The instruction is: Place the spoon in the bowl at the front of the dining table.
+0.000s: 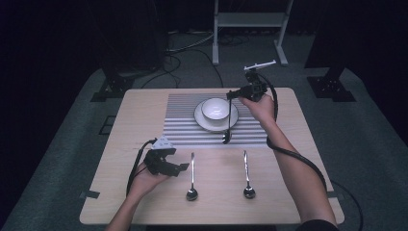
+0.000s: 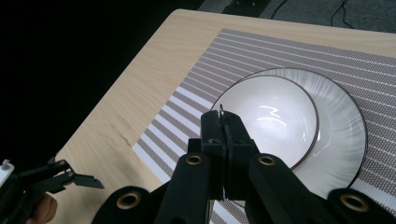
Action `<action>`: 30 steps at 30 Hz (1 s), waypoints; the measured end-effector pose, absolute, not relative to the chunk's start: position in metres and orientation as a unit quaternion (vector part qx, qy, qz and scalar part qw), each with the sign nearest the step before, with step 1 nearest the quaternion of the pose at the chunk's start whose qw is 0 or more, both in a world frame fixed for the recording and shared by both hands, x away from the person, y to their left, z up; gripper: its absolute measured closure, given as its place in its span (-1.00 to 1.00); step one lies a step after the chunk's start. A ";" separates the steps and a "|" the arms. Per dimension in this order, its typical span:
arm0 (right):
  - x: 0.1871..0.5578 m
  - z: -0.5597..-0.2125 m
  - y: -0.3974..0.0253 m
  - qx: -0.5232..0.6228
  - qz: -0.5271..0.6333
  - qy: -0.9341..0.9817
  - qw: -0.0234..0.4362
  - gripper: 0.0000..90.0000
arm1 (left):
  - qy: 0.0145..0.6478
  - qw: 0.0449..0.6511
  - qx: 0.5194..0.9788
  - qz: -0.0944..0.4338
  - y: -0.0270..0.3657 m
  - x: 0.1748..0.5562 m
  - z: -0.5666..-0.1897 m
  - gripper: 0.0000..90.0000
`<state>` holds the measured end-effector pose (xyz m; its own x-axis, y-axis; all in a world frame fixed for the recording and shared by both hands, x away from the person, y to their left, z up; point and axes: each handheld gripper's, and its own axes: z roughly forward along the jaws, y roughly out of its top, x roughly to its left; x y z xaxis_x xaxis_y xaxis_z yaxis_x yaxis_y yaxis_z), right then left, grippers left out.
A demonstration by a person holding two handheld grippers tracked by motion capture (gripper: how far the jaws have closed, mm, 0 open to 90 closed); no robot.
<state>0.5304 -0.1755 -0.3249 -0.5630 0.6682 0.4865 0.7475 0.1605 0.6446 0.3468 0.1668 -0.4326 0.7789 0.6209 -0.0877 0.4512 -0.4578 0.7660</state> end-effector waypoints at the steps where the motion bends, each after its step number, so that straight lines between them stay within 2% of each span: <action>1: 0.530 -0.325 -0.175 -0.465 -0.451 -0.760 0.044 0.97 | 0.316 0.414 0.848 0.103 0.167 0.347 -0.433 -0.63; 30: 0.572 -0.309 -0.171 -0.506 -0.458 -0.731 0.009 0.97 | 0.318 0.416 0.844 0.114 0.172 0.348 -0.431 -0.63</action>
<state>0.5723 -0.1711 -0.3085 -0.4887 0.7311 0.4761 0.7471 0.0688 0.6611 0.3477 0.1722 -0.4308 0.7716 0.6318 -0.0731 0.4426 -0.4508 0.7751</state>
